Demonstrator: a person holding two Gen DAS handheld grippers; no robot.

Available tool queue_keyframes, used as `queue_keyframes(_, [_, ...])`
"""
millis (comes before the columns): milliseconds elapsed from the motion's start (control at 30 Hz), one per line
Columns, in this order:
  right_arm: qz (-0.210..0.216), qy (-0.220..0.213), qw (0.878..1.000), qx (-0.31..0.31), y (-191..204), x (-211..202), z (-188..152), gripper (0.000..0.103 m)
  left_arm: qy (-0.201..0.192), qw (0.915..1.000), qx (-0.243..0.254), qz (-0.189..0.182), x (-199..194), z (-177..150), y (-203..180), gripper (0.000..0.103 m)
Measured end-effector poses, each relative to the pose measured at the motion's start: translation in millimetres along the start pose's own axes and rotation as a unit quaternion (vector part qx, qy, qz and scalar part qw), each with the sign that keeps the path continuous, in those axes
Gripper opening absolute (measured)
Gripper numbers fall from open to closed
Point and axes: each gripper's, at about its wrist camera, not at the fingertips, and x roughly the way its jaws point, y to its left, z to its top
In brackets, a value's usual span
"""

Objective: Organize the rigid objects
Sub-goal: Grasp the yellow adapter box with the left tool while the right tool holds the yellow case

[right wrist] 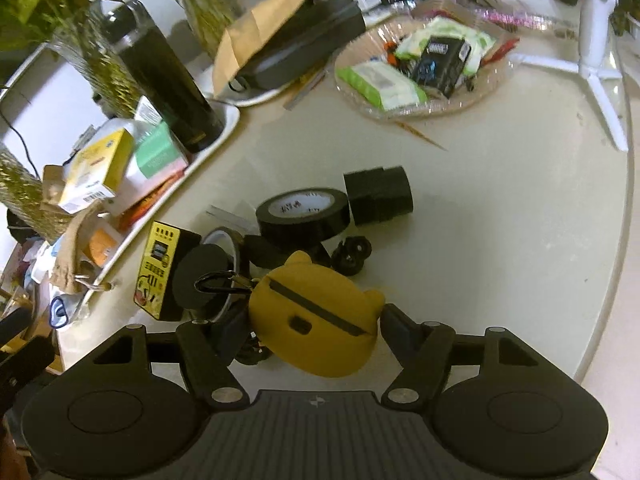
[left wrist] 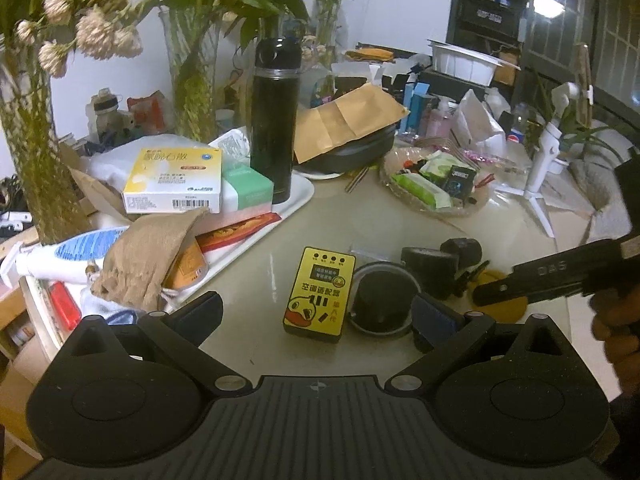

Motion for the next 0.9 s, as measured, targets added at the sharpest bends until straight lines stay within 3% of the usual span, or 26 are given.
queue_keyframes(133, [0.003, -0.016, 1.0, -0.007, -0.9, -11.8, -2.6, 0.073, 0.013, 0.9993, 0.036, 0.007, 11.2, 7.1, -3.4, 0.103])
queue_keyframes(300, [0.009, -0.028, 1.0, -0.006, -4.6, -23.3, -5.5, 0.073, 0.072, 0.9956, 0.06, 0.005, 39.1, 8.0, -6.6, 0.103])
queue_keyframes(467, [0.013, -0.041, 0.999, -0.009, -8.1, -36.0, -8.6, 0.073, 0.097, 0.9926, 0.072, -0.006, 63.5, 13.1, -2.7, 0.102])
queue_keyframes(533, [0.02, -0.043, 0.999, -0.003, -10.5, -39.9, -9.7, 0.073, 0.112, 0.9915, 0.065, -0.014, 73.4, 15.2, 2.2, 0.085])
queue_keyframes(800, [0.03, -0.051, 0.998, -0.001, -15.9, -45.7, -9.4, 0.074, 0.146, 0.9873, 0.056, -0.029, 101.1, 21.3, 9.4, 0.084])
queue_keyframes(900, [0.035, -0.051, 0.998, -0.002, -16.3, -46.2, -9.2, 0.074, 0.16, 0.9848, 0.06, -0.03, 112.1, 23.7, 8.4, 0.079])
